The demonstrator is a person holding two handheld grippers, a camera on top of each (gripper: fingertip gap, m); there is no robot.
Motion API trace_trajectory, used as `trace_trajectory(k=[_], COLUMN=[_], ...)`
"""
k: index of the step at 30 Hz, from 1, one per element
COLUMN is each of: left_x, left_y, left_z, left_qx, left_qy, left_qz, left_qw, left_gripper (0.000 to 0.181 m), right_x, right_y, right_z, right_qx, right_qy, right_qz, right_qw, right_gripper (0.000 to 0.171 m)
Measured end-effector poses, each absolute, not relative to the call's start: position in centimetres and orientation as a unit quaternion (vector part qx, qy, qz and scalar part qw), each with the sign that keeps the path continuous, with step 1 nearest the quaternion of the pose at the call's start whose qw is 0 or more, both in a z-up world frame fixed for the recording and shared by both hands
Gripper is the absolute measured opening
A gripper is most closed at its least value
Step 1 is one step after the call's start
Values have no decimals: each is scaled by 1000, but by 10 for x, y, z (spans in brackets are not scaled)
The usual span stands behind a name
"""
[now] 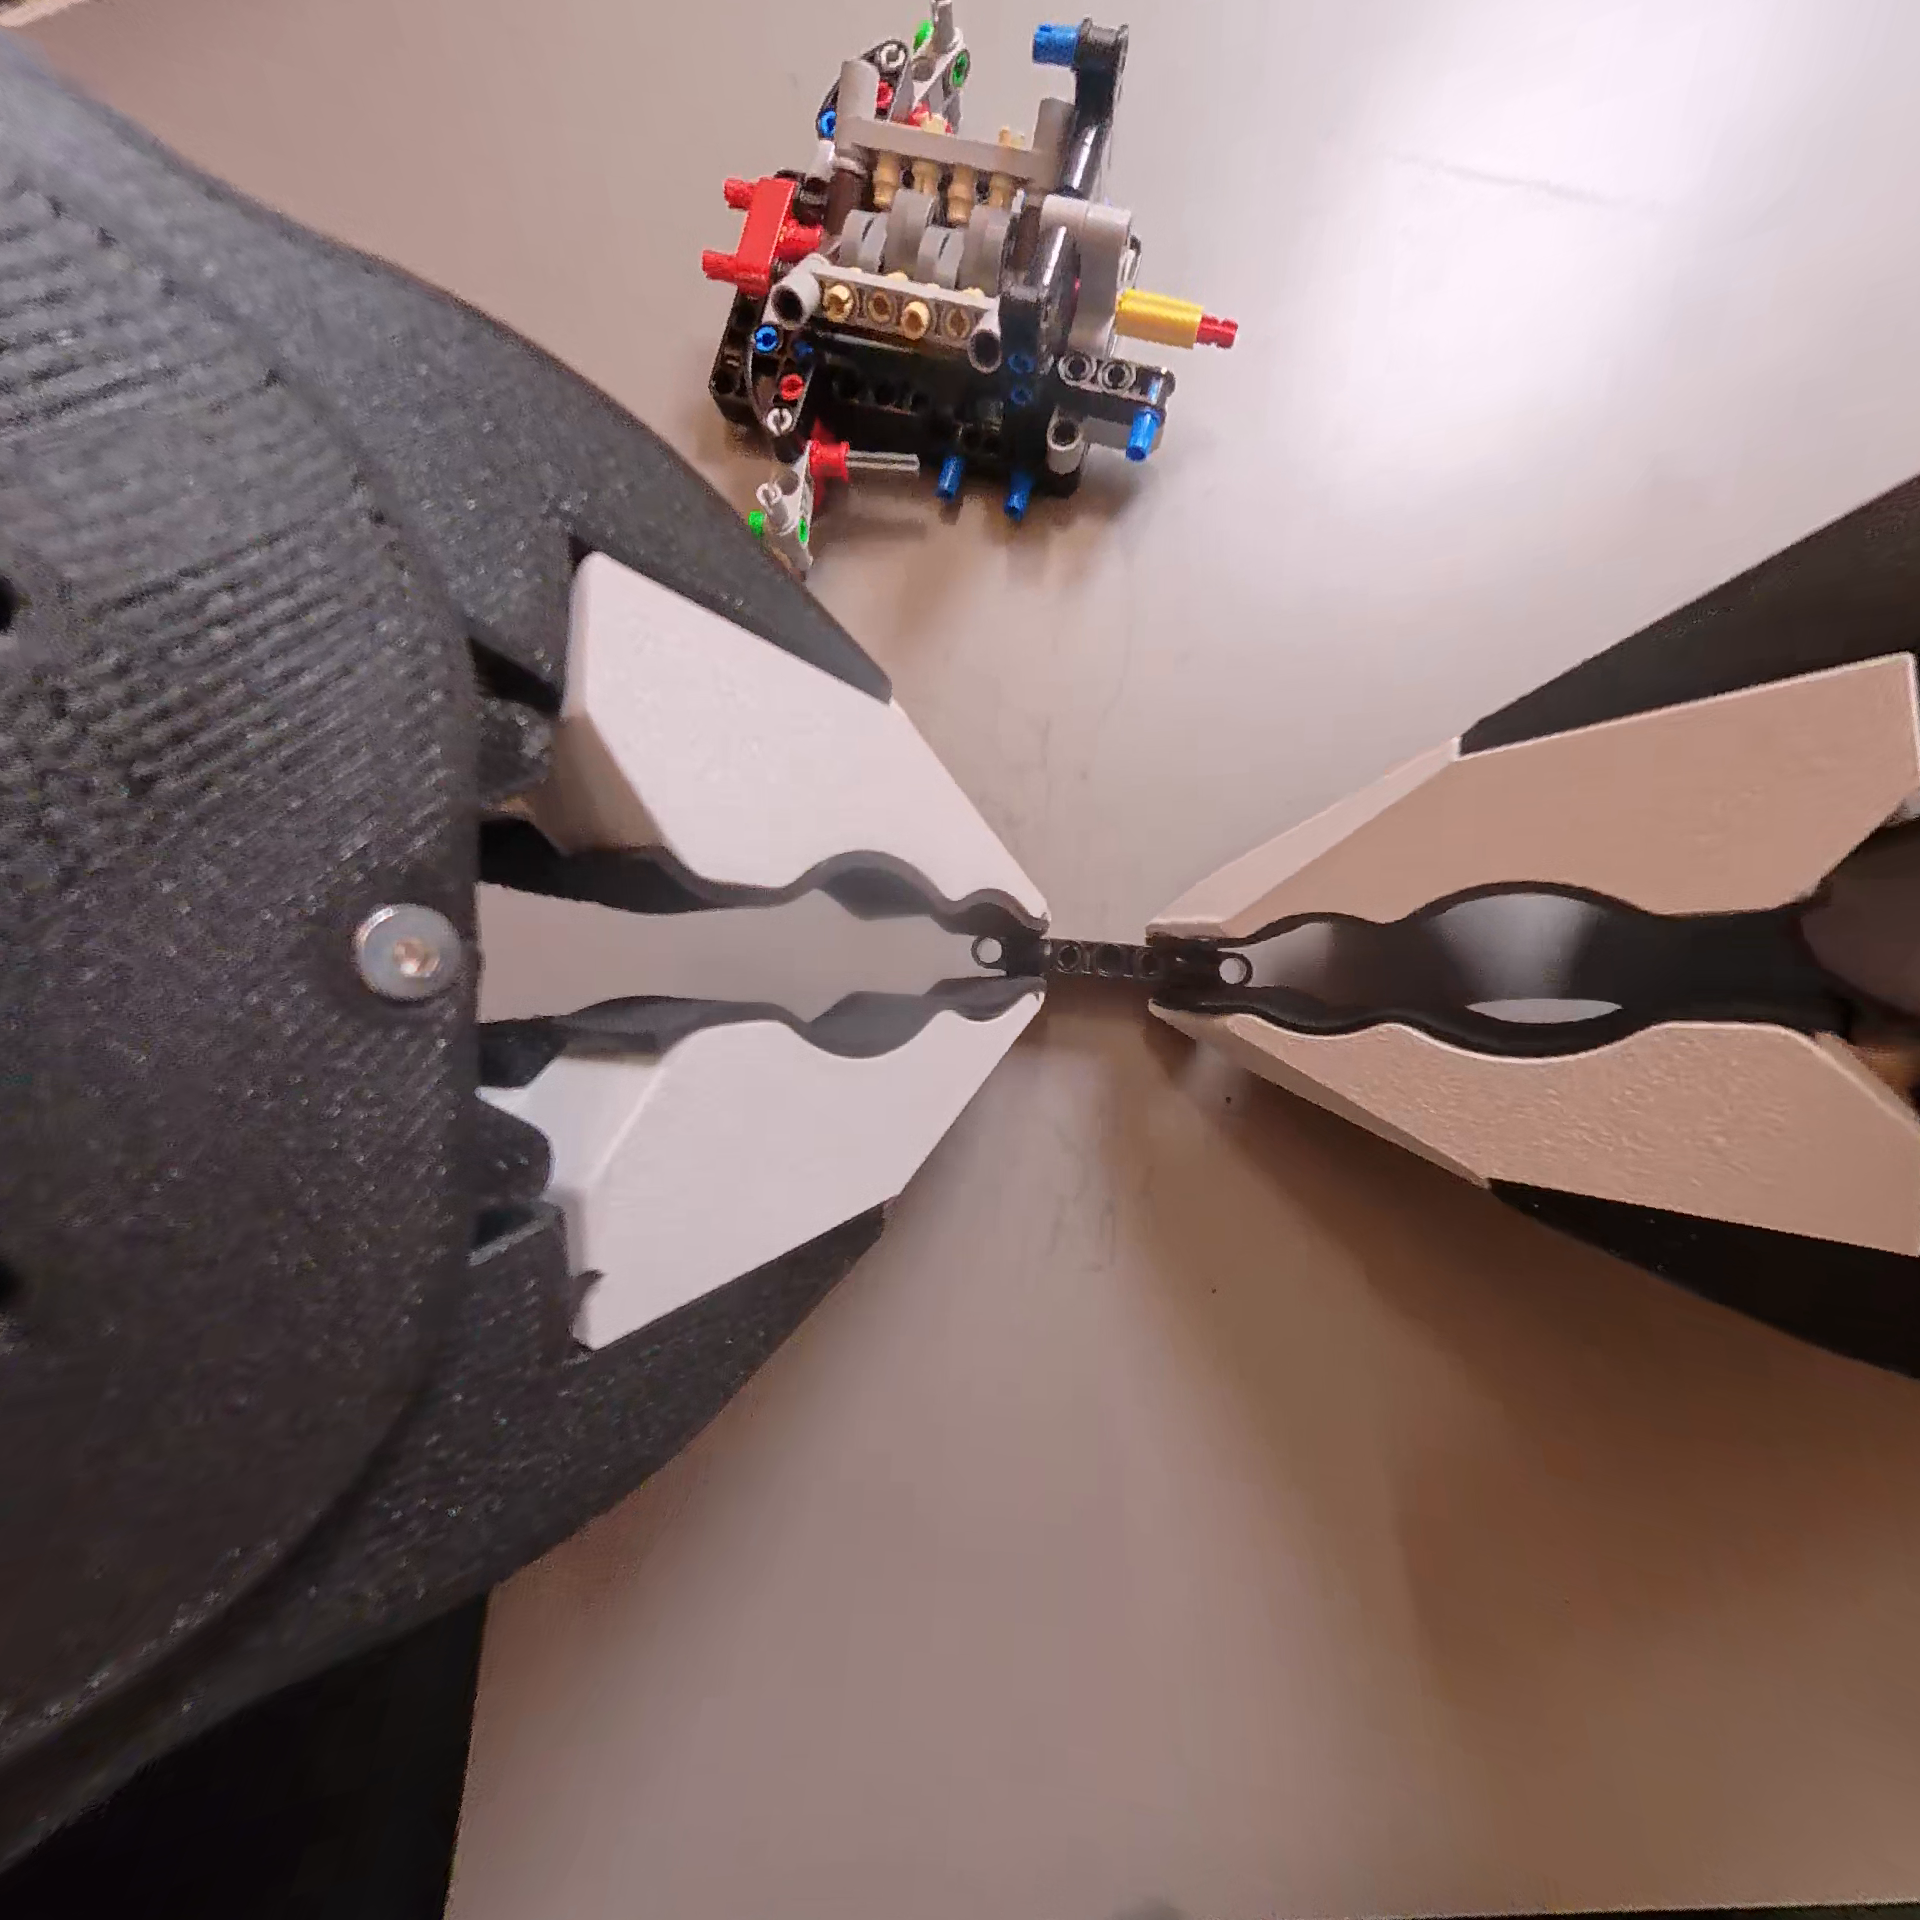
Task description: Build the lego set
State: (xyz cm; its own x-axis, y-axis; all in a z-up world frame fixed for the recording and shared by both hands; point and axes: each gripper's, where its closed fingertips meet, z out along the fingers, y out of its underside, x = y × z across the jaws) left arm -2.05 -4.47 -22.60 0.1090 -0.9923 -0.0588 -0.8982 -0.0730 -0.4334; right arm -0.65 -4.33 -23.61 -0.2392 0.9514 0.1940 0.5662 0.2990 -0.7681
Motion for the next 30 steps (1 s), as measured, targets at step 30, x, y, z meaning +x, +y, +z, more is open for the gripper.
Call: trace_trajectory(k=[30], left_x=[-1], left_y=[-43], left_z=[-148], left_qx=[-651], left_qy=[357], left_qz=[-519], left_qw=[423], left_gripper=[5], right_x=[-18], right_y=[-47], right_z=[-162], right_qx=[-495], right_qy=[-611], right_qz=[454], right_qw=[418], right_gripper=[10])
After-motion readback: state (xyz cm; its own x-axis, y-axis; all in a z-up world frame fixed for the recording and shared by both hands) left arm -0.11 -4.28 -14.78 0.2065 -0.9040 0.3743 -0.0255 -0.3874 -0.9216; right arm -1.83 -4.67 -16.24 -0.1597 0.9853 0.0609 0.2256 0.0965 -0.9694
